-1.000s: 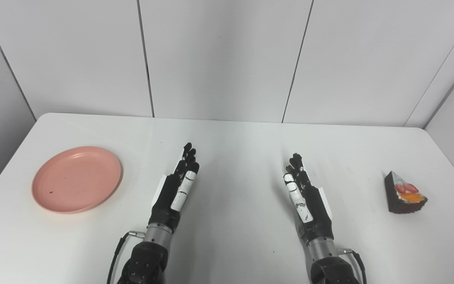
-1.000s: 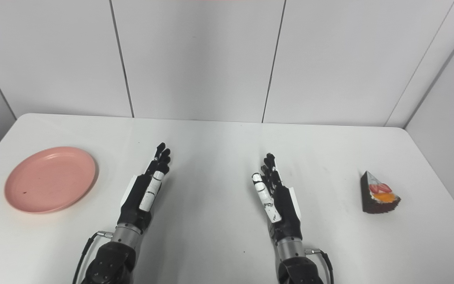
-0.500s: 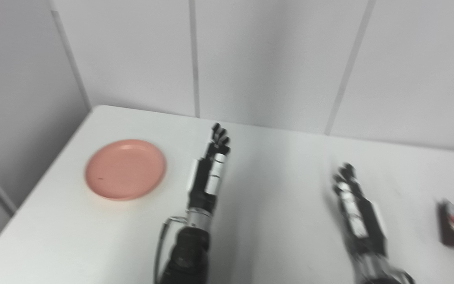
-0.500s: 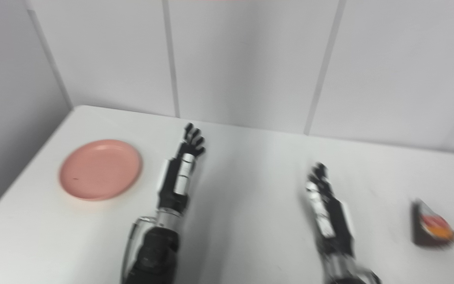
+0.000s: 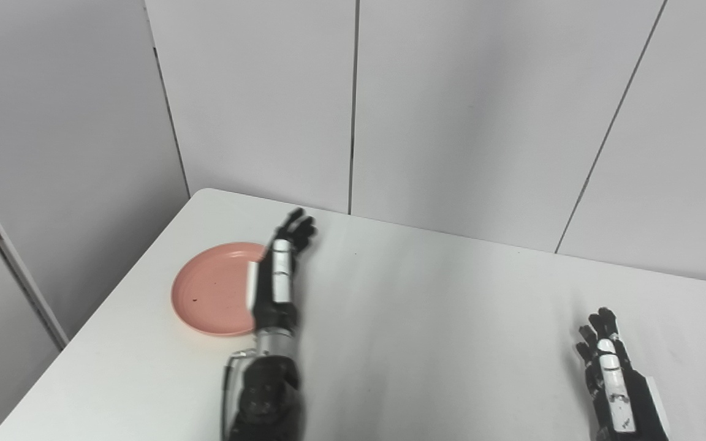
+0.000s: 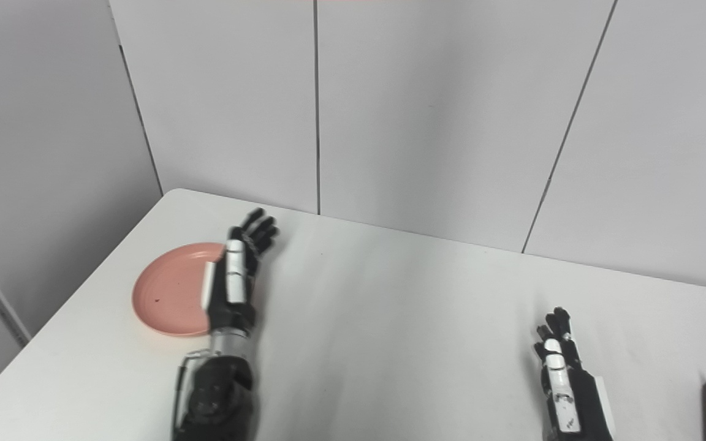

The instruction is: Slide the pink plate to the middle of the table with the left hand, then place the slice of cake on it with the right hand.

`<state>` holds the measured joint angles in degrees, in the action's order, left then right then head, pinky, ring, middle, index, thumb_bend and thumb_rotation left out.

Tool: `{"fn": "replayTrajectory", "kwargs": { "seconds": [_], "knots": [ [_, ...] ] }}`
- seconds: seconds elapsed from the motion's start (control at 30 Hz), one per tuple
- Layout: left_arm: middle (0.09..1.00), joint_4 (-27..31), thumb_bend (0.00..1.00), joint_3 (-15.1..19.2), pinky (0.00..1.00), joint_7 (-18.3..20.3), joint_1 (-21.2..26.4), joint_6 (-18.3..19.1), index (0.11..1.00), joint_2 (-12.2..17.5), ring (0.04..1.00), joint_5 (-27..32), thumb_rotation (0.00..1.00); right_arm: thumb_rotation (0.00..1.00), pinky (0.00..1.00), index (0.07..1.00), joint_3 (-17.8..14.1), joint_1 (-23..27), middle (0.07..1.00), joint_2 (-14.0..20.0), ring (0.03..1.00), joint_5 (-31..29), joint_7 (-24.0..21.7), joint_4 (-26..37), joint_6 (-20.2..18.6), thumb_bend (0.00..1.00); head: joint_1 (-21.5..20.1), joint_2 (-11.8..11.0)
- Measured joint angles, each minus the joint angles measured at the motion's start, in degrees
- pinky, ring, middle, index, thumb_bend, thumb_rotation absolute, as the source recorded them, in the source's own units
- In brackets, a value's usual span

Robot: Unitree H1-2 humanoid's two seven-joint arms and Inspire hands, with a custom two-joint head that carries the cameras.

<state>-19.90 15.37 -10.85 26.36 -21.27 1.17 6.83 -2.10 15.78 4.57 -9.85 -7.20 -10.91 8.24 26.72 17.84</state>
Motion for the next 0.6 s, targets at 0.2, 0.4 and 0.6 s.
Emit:
{"fn": "replayTrajectory", "kwargs": {
  "seconds": [0.2, 0.4, 0.6],
  "knots": [
    [0.71, 1.0, 0.69, 2.2, 0.72, -2.4, 1.2, 1.1, 0.699, 2.9, 0.704, 0.6, 1.0, 0.88, 1.0, 1.0, 0.2, -0.7, 1.0, -0.6, 1.0, 0.3, 0.1, 1.3, -1.9, 0.33, -0.1, 0.1],
    [0.676, 1.1, 0.75, 4.7, 0.63, -4.4, 1.3, 7.5, 0.666, 7.4, 0.665, -0.2, 1.0, 0.86, 1.0, 1.0, 0.2, -1.5, 1.0, -0.6, 1.0, 0.7, 0.6, 2.2, -2.9, 0.34, -0.3, 0.1],
    [0.69, -1.3, 0.77, 7.0, 0.68, -4.4, 1.4, 8.1, 0.683, 12.1, 0.687, 0.0, 1.0, 0.85, 1.0, 1.0, 0.3, -1.5, 1.0, -0.9, 1.0, 0.7, 1.1, 3.3, -4.2, 0.28, -0.1, 0.1]
  ]
}}
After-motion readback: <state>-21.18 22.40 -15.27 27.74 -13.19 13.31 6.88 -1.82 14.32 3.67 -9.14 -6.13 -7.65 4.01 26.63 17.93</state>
